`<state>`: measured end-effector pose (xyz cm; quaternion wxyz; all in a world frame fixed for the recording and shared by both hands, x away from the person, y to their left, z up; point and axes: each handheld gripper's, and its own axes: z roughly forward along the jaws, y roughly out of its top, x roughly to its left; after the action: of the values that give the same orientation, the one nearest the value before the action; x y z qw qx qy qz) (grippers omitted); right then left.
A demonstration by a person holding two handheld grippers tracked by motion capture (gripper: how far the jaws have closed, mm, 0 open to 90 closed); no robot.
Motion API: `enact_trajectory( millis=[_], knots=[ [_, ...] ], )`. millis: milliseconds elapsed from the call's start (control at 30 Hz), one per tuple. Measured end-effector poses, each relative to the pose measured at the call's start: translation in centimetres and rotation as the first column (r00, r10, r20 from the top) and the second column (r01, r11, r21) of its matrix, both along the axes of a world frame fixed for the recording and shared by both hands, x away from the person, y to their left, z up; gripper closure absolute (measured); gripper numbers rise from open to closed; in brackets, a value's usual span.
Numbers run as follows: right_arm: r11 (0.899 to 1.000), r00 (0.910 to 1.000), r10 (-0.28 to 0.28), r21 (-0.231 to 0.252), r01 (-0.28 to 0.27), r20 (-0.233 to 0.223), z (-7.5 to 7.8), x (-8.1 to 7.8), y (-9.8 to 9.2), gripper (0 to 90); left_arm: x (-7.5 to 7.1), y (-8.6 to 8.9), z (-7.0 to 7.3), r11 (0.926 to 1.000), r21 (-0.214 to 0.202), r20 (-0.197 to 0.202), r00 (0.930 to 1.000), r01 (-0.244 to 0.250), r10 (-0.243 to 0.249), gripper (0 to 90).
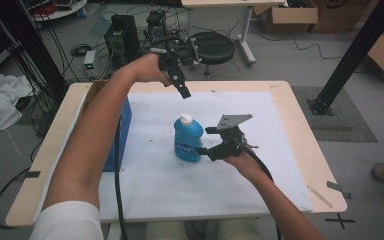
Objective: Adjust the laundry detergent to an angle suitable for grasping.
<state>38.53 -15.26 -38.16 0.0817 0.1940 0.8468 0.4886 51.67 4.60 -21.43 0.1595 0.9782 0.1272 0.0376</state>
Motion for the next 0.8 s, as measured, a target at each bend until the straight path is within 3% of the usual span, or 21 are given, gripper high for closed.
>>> enact_trajectory(
  millis=[800],
  knots=[
    [1.0, 1.0, 0.003, 0.029, -0.003, 0.001, -1.0, 0.8, 2.7, 15.0, 0.1, 0.7, -0.2, 1.0, -0.002, -0.004, 0.9999, -0.01, 0.01, 21.0]
  ],
)
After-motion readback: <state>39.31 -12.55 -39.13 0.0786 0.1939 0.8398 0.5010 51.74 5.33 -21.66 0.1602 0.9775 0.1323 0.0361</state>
